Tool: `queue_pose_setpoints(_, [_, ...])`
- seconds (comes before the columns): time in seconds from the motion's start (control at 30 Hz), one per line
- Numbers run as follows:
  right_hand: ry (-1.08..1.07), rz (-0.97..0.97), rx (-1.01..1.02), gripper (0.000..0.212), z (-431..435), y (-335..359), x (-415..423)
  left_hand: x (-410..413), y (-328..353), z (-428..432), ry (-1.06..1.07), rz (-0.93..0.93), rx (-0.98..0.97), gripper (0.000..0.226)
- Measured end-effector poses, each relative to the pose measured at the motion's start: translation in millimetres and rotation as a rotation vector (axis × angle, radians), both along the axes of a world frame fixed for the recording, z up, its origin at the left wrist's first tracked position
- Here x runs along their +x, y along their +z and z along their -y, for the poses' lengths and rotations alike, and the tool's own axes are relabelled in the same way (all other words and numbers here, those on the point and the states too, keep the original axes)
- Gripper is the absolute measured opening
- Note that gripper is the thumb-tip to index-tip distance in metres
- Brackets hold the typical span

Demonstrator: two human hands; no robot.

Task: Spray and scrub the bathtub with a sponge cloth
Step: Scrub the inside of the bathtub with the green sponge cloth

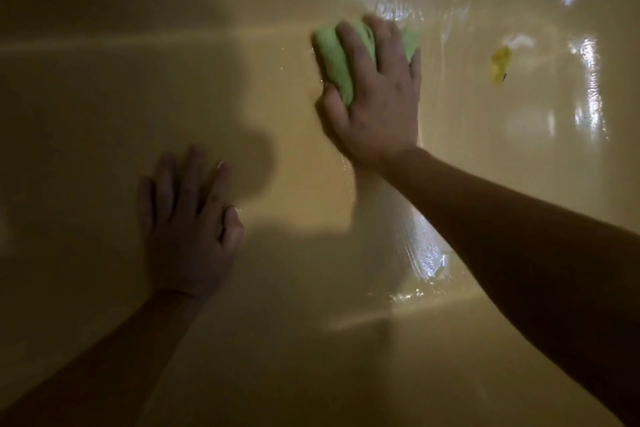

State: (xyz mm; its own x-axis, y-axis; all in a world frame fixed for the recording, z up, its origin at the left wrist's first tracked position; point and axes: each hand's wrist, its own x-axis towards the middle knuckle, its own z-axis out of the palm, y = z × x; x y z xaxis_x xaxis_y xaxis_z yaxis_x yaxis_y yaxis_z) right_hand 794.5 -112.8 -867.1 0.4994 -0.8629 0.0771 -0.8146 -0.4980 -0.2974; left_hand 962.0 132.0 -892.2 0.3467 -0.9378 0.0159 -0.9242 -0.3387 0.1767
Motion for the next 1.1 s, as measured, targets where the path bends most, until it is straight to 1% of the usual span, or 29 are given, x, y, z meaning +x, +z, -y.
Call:
queue_pose_setpoints(0.03, [-0.023,0.004,-0.015,0.070,13.3,0.8,12.2,2.0,-0.6,0.8,-0.008,0.005,-0.008,0.058])
queue_pose_setpoints(0.1, [0.006,0.001,-0.022,0.070,13.5,-1.0,11.8,5.4,-2.4,1.9,-0.012,0.019,-0.011,0.058])
queue_pose_setpoints(0.2, [0.183,-0.021,0.034,0.073,-56.4,-1.4,-45.6,4.4,-2.6,3.0,-0.023,0.012,-0.006,0.059])
queue_pose_setpoints(0.3, [0.355,-0.097,0.164,0.075,-147.9,10.6,-114.3,8.6,-2.9,10.0,-0.051,0.014,-0.007,0.058])
queue_pose_setpoints(0.37, [0.392,-0.121,0.218,0.076,-171.0,14.8,-126.5,9.7,-2.5,15.4,-0.059,0.007,-0.013,0.058])
queue_pose_setpoints(0.4, [0.408,-0.113,0.211,0.076,-164.2,12.7,-119.1,10.0,-2.3,17.9,-0.069,0.007,-0.015,0.059])
queue_pose_setpoints(0.43, [0.402,-0.099,0.179,0.074,-147.1,8.5,-102.8,10.4,-2.2,20.6,-0.081,0.010,-0.018,0.059])
queue_pose_setpoints(0.47, [0.354,-0.072,0.129,0.072,-124.2,3.5,-78.1,10.7,-1.7,22.2,-0.090,0.010,-0.017,0.059])
queue_pose_setpoints(0.53, [0.158,-0.006,0.050,0.070,-70.6,-2.6,-16.7,9.7,0.1,23.0,-0.107,-0.003,-0.021,0.060])
queue_pose_setpoints(0.57, [0.068,0.014,0.042,0.069,-46.6,-3.4,12.4,9.6,0.7,22.9,-0.113,-0.005,-0.022,0.060])
queue_pose_setpoints(0.63, [-0.030,0.028,0.025,0.068,-20.7,-1.6,48.5,14.7,1.2,26.2,-0.142,0.009,-0.015,0.060])
queue_pose_setpoints(0.7, [0.010,0.001,0.027,0.069,-33.0,-1.4,42.2,29.4,0.3,33.8,-0.232,0.015,-0.015,0.059])
queue_pose_setpoints(0.8, [0.140,-0.051,0.095,0.070,-112.7,3.0,-19.4,55.4,-1.6,42.9,-0.354,-0.011,-0.051,0.056])
queue_pose_setpoints(0.87, [0.182,-0.089,0.197,0.068,-175.9,11.7,-61.5,62.6,-1.7,41.7,-0.326,-0.019,-0.066,0.056])
queue_pose_setpoints(0.93, [0.191,-0.135,0.287,0.066,-210.0,20.9,-81.5,62.1,-0.8,34.2,-0.256,-0.026,-0.054,0.059])
queue_pose_setpoints(1.0, [0.194,-0.143,0.290,0.066,-200.7,21.2,-70.5,60.5,0.9,17.1,-0.267,-0.030,-0.030,0.064])
queue_pose_setpoints(1.1, [0.122,-0.128,0.170,0.067,-133.7,8.4,-5.3,59.9,4.4,-22.0,-0.390,-0.093,0.023,0.068])
